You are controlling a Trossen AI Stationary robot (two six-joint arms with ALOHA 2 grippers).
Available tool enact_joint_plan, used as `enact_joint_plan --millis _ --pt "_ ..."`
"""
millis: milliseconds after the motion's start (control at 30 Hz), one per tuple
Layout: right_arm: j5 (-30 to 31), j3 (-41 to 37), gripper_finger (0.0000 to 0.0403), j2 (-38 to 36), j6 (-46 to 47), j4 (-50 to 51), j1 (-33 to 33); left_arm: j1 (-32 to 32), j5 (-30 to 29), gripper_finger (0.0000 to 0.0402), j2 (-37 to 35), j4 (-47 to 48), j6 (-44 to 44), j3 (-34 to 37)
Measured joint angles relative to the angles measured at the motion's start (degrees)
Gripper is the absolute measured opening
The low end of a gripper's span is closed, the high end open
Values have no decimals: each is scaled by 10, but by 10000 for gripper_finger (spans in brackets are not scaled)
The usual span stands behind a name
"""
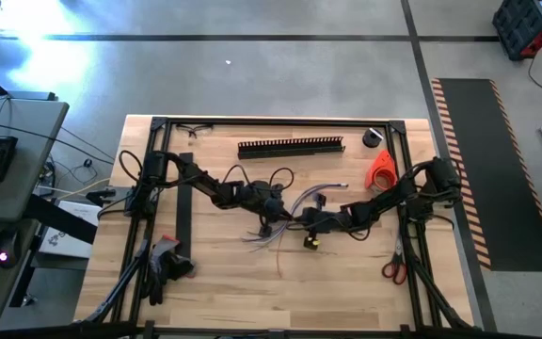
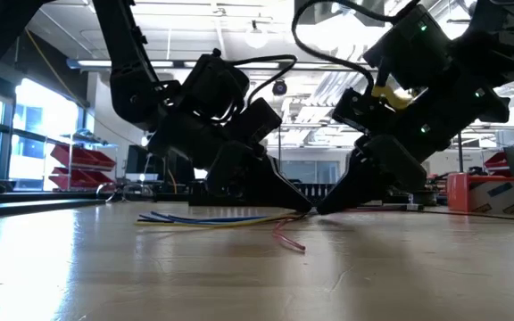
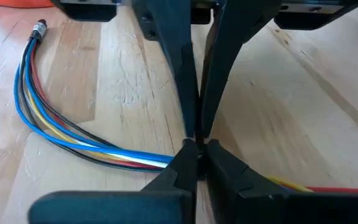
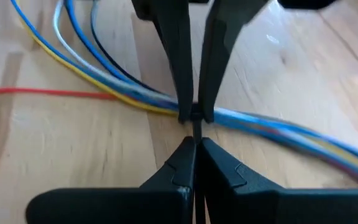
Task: Ziptie cables
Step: Wrap the zip tie around the cable wire
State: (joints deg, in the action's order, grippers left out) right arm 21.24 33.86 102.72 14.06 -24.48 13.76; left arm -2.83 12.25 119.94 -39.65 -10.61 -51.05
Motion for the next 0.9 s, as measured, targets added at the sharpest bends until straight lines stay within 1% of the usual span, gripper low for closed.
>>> enact_joint_plan --millis 167,267,467,533,600,700,833,900 --pt "57 2 0 -2 56 71 41 0 -8 2 -1 10 -2 0" --pt "78 1 0 -5 76 90 62 0 -8 2 0 16 -6 1" --pt "59 -2 0 -27 89 98 65 -2 -17 1 -2 16 -6 1" --pt "40 -3 5 -32 99 96 58 -2 -39 1 -16 28 -4 2" --pt "11 0 22 -32 117 92 47 -1 -65 1 -42 54 -4 1" --pt "-42 16 65 -25 119 89 37 5 -85 0 -89 104 9 1" --pt "-115 52 132 -21 64 78 49 27 -87 2 -163 160 92 1" --pt "-129 74 162 -27 34 98 57 46 -92 4 -199 188 110 0"
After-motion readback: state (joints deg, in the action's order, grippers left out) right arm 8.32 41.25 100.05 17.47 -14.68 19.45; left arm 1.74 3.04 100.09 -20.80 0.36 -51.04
